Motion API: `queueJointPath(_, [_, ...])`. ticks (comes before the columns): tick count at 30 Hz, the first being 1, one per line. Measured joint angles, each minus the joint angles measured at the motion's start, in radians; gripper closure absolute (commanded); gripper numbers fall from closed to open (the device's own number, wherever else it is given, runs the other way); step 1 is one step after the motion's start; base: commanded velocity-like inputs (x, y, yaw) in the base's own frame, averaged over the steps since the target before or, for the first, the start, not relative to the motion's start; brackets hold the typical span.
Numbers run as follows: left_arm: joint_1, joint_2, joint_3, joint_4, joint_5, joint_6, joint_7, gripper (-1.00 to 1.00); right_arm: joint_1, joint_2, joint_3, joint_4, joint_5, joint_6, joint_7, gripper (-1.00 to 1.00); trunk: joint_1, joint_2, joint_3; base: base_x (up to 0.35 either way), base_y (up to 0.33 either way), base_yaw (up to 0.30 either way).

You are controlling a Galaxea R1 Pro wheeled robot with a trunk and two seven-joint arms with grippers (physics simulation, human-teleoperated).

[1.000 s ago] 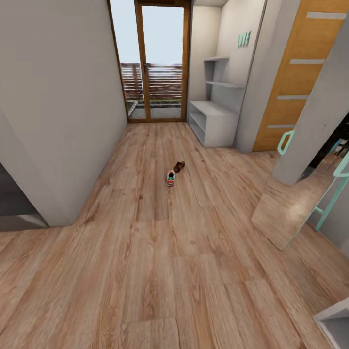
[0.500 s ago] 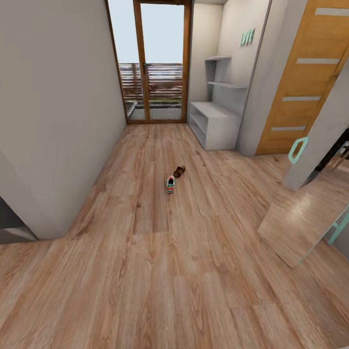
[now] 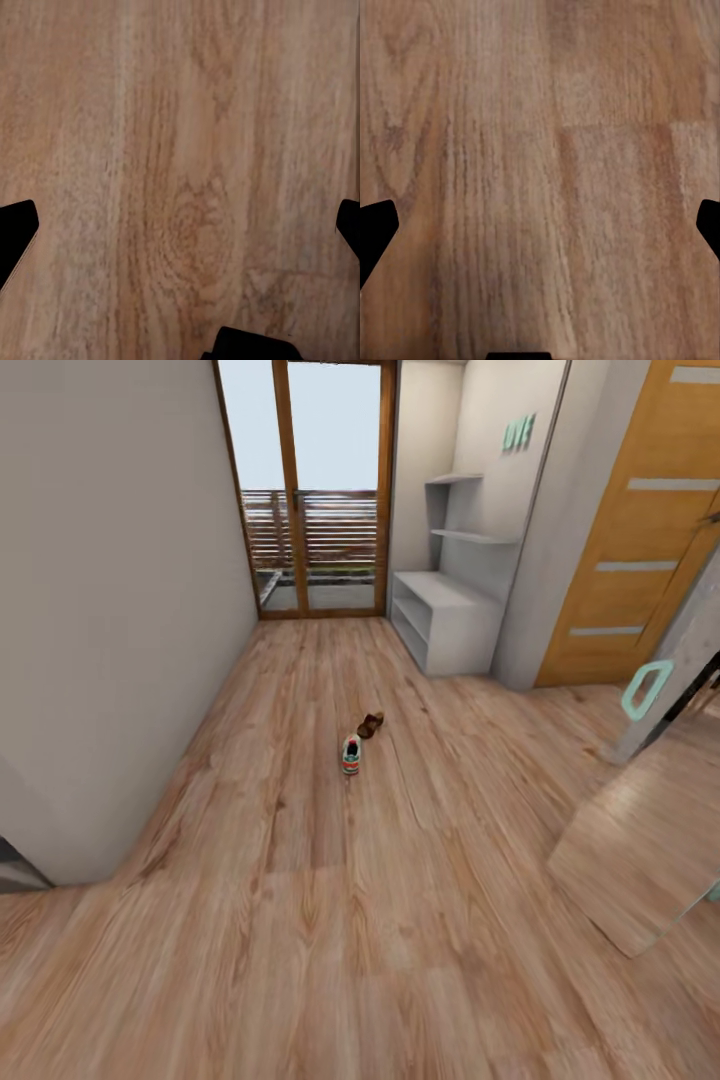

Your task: Pick up the two gym shoes and the two sandals from the corridor floor and place them onto the hallstand (shoe rack) in the corridor, making sure they are on the rack and not on the floor. Arrange them so the two gym shoes are next to each other and the two sandals are next to each other.

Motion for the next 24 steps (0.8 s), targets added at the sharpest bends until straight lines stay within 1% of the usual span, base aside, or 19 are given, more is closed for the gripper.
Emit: queueJointPath(24, [0.0,0.0,0.0,0.001,0.0,-0.007,0.0,-1.0,0.0,0.0,0.0,0.001,-0.001,-0.001,0.0,-1.0,0.0,0.0,0.0,0.339,0.0,0.0])
